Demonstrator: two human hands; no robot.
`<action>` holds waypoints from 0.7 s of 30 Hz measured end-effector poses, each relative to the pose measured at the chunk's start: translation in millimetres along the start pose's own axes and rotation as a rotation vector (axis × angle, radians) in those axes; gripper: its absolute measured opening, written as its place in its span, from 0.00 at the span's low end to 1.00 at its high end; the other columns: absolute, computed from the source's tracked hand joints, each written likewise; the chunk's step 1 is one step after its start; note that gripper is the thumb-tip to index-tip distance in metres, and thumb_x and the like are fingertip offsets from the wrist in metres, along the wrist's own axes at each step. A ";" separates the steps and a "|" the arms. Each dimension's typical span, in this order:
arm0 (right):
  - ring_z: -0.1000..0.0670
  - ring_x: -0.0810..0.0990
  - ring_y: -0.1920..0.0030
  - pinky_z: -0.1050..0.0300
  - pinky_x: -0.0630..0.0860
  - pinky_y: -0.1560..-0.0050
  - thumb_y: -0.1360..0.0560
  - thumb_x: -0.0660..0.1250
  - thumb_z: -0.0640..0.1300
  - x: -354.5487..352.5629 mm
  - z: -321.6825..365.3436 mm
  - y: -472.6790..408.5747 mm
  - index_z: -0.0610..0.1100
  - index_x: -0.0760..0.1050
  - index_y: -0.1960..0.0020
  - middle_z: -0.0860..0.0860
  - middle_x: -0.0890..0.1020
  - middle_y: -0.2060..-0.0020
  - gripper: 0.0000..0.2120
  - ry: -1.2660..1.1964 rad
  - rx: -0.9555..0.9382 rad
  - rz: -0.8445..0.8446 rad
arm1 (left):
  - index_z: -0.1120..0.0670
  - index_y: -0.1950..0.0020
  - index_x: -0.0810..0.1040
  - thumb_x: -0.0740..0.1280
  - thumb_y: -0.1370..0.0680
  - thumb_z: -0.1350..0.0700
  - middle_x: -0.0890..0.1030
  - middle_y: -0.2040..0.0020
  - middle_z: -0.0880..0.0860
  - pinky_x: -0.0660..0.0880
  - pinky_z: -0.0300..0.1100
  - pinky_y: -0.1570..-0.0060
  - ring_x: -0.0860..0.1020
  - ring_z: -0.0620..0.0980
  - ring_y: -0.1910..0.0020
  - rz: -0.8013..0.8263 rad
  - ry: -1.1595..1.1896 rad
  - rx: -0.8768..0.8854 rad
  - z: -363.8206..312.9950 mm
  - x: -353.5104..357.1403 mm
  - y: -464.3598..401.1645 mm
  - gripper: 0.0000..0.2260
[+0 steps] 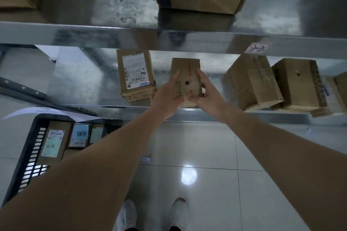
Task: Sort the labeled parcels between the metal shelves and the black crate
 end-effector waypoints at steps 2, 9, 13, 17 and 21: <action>0.49 0.80 0.38 0.48 0.81 0.38 0.26 0.75 0.31 -0.6 0.0 12.3 0.57 0.53 0.18 0.56 0.76 0.40 0.48 -0.020 -0.001 -0.014 | 0.43 0.19 0.52 0.73 0.24 0.56 0.73 0.31 0.48 0.72 0.47 0.36 0.72 0.51 0.31 0.015 0.166 0.014 -6.9 -0.2 11.1 0.41; 0.40 0.82 0.42 0.39 0.83 0.45 0.30 0.75 0.29 1.4 15.6 72.2 0.49 0.62 0.23 0.43 0.77 0.40 0.42 -0.085 0.064 -0.084 | 0.50 0.21 0.59 0.75 0.30 0.70 0.74 0.40 0.46 0.79 0.40 0.51 0.75 0.46 0.42 0.035 0.402 -0.067 -19.6 -14.2 62.3 0.44; 0.37 0.83 0.47 0.34 0.83 0.53 0.32 0.74 0.29 4.9 36.2 116.9 0.43 0.73 0.33 0.40 0.78 0.43 0.30 -0.048 0.035 -0.121 | 0.54 0.26 0.70 0.72 0.31 0.72 0.78 0.38 0.53 0.81 0.50 0.47 0.79 0.52 0.42 0.001 0.404 -0.047 -35.2 -36.6 103.0 0.35; 0.50 0.80 0.46 0.61 0.80 0.56 0.29 0.76 0.32 7.1 68.5 175.5 0.50 0.67 0.31 0.52 0.77 0.44 0.32 -0.112 0.025 -0.157 | 0.50 0.31 0.74 0.71 0.26 0.64 0.79 0.39 0.48 0.82 0.50 0.50 0.81 0.50 0.44 0.001 0.586 -0.172 -51.3 -65.6 155.7 0.24; 0.52 0.82 0.44 0.54 0.82 0.49 0.33 0.83 0.43 21.7 94.6 251.7 0.45 0.72 0.33 0.52 0.82 0.43 0.32 -0.221 0.085 -0.153 | 0.52 0.46 0.82 0.72 0.27 0.57 0.85 0.48 0.54 0.80 0.58 0.45 0.84 0.52 0.49 0.032 0.717 -0.170 -74.3 -99.9 231.4 0.10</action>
Point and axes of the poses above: each hand's wrist, its own y-axis away from the middle knuckle, its own x-axis out of the palm, z = x × y, the point moved 5 cm from there along -y, towards the middle knuckle
